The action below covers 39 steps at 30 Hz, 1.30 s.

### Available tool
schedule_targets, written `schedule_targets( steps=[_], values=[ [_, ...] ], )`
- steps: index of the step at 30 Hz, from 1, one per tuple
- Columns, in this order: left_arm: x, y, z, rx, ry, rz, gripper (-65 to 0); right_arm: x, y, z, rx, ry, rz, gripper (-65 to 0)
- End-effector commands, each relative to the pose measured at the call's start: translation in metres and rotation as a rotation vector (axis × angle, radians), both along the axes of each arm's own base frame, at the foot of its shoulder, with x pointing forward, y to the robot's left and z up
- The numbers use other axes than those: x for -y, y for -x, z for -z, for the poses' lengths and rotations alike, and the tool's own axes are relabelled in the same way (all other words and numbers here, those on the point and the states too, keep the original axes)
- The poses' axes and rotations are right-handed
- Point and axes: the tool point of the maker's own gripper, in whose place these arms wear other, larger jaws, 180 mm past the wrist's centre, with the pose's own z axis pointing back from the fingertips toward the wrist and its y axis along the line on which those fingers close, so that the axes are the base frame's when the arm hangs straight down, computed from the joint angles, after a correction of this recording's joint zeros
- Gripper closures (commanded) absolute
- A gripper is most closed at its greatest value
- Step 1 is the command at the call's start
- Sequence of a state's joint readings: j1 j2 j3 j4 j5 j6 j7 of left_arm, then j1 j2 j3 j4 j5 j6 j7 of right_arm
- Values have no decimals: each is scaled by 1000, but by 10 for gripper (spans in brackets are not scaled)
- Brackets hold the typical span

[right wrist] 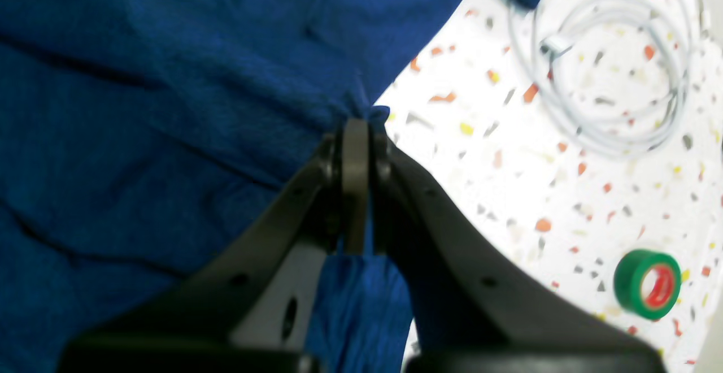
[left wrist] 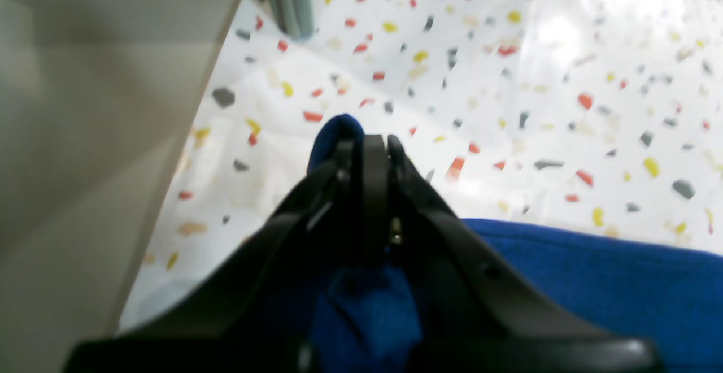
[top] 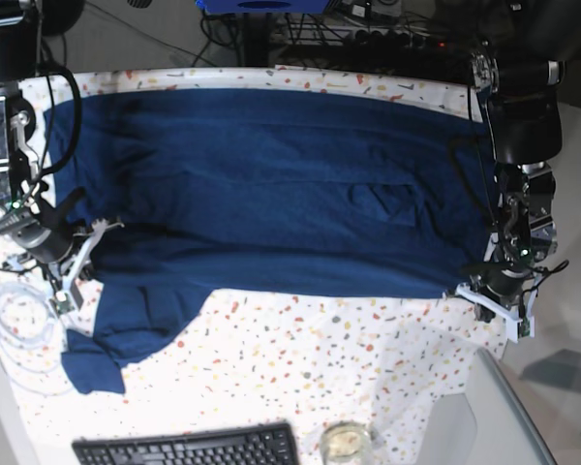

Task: Layout the t-shirt on the table in an organized manner, then fold the t-shirt properly
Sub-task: 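Fold the edge further over the shirt with both grippers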

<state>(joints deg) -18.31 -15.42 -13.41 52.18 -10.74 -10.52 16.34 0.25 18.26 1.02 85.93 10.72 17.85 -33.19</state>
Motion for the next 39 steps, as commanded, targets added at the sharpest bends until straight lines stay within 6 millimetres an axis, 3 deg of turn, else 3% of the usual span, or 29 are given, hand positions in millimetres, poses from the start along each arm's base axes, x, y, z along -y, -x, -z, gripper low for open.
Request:
schedule_targets(
  steps=[1,7,12,16,20,30,39],
  values=[
    [-6,-10,-21,63,-18,0,0,5,-8,-14,48,4,-2,-2],
    [-8,9,-13,48,-26,-5,0,5,7,-3,14,6,-4,-2],
    [-21,25,-15,-26,-11,-43,0,7,19,-10,-4,43,-22,-2],
    [-20,39,-15,-59,-27,-32,0,9,26,-6,-43,58,-17,-2],
    [-14,59,-1,-105,-29,-20,0,10,40,6,-92,61,-13,-2],
    [-8,88,7,-131,-49,-2,0,35,74,8,-151,82,66,-2],
    [-6,118,21,-179,-63,11,0,1,118,31,-236,6,66,-2]
  ],
)
